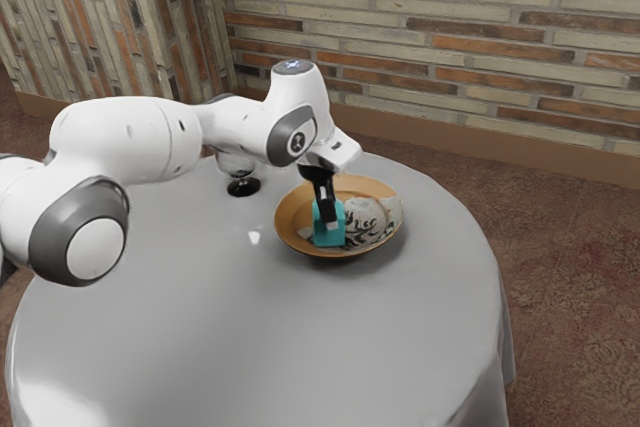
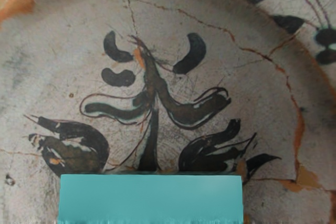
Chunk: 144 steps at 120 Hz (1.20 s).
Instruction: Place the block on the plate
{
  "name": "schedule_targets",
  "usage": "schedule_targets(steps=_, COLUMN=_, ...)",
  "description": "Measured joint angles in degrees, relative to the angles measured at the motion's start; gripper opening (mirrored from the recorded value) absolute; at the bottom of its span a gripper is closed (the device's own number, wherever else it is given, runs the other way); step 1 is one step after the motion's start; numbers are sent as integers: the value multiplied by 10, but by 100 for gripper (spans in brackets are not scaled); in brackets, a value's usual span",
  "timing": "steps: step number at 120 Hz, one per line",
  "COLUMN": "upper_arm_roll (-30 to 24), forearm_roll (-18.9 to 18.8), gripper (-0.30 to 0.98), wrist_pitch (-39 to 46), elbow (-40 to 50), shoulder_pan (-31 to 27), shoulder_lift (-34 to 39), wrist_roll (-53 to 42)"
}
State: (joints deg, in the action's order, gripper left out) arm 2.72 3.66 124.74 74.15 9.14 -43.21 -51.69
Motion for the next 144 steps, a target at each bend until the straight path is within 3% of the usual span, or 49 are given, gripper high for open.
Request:
schedule_targets(steps=34, upper_arm_roll=1, forearm_roll=4, gripper=66, wrist_pitch=-42, elbow=90, shoulder_pan=4, shoulder_lift=149, wrist_roll=12)
schedule_targets(steps=85, upper_arm_roll=7, forearm_roll=0, gripper=68, wrist_pitch=-274, elbow=151, shoulder_pan=5, shoulder_lift=345, wrist_roll=193)
schedule_targets(steps=144, upper_arm_roll=67, forearm_roll=-26, gripper=69, wrist_pitch=-359, elbow=153, shoulder_pan=3, shoulder_lift=378, wrist_roll=379)
